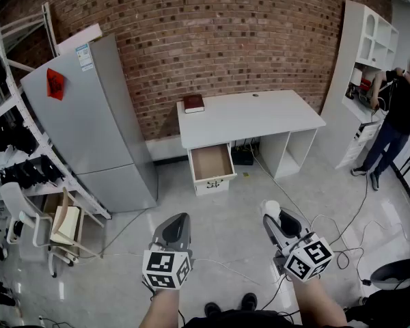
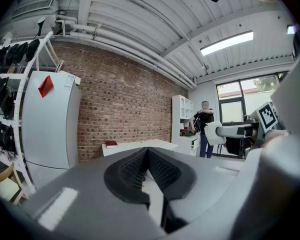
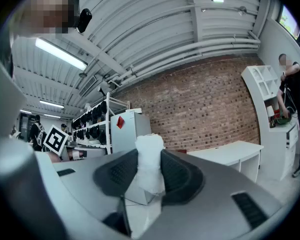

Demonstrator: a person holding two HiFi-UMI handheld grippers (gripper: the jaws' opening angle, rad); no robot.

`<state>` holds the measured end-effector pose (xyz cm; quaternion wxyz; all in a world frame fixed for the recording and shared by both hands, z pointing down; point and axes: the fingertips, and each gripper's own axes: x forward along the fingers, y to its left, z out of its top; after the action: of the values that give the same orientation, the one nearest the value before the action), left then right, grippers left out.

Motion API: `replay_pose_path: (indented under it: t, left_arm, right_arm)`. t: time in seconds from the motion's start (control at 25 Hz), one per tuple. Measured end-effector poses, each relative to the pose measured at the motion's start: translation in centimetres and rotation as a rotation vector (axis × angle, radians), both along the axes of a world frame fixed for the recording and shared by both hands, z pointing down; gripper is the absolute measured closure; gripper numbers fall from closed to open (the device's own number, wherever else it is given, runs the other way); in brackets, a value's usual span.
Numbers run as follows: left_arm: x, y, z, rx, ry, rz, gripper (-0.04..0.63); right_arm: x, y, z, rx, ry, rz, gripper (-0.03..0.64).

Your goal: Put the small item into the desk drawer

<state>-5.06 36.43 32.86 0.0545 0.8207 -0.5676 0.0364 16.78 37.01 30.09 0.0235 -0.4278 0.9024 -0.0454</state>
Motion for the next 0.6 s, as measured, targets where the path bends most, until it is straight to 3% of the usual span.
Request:
replay_pose_path:
  t: [0.4,0.6]
  left_arm:
    - [-1.9,0.8,-0.1,0.008,0.007,0.020,0.591]
    - [-3.1,2.5,0.9,-0.004,0.003,0.034,0.591]
  right_arm:
    - [-2.8,0.8,-0.7,0.010,0.027,0.001,0.477]
    - [-3.5,1.9,-0.5,-0.022,-0.069,0.000,0.476]
